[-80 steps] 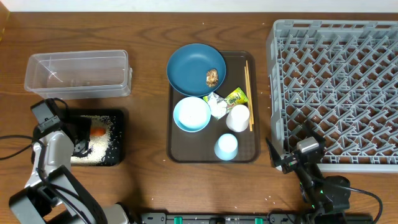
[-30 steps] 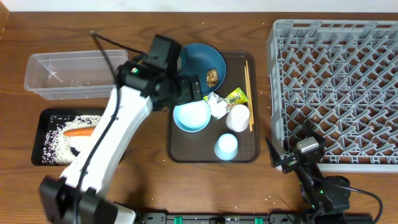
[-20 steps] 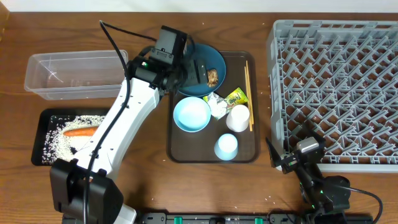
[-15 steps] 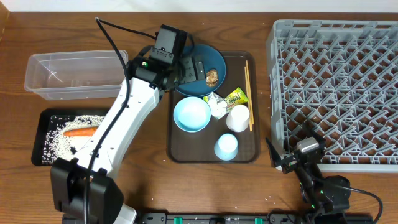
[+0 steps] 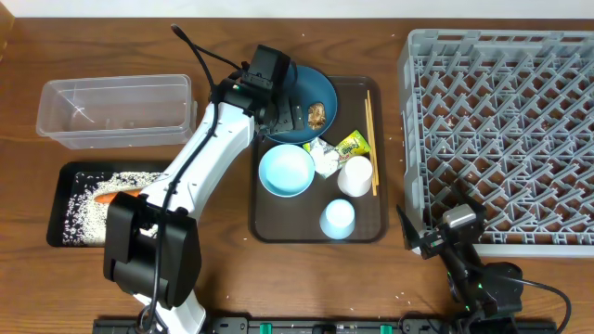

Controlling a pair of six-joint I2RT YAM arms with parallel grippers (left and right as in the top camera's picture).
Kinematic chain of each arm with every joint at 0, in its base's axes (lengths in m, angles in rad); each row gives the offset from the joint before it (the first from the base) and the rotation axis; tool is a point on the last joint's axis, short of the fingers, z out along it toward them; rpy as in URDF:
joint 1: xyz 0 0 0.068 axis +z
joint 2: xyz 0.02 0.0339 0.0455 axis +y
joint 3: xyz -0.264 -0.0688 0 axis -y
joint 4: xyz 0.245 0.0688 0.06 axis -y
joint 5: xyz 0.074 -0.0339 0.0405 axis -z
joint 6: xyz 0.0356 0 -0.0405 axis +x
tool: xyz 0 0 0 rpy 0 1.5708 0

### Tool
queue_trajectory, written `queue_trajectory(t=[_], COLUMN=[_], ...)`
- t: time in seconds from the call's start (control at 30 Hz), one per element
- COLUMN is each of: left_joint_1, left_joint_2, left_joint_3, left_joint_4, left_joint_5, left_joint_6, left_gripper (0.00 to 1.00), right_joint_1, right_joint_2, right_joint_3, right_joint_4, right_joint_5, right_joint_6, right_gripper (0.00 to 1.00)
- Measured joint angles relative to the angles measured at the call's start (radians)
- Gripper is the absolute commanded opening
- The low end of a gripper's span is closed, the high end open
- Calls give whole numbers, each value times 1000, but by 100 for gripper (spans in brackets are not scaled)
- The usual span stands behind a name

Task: Sort waste into correct bins and load items into the dishwasher rack
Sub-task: 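Move the left gripper to the dark-teal plate rim and grip it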

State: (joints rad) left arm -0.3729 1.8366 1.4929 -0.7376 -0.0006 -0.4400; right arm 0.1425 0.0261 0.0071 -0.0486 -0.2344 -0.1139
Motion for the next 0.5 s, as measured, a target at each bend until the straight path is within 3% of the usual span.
queue_trajectory(t=[0.5], left_joint_1=[10], left_joint_2=[0], left_joint_3=[0], left_joint_4=[-67], left_joint_5=[-4], left_joint_6=[0], left_gripper=[98], right_joint_1=[0], right_joint_2=[0], right_joint_3=[0], right_joint_4=[0], right_joint_5=[0], right_joint_6=[0], right_gripper=[99])
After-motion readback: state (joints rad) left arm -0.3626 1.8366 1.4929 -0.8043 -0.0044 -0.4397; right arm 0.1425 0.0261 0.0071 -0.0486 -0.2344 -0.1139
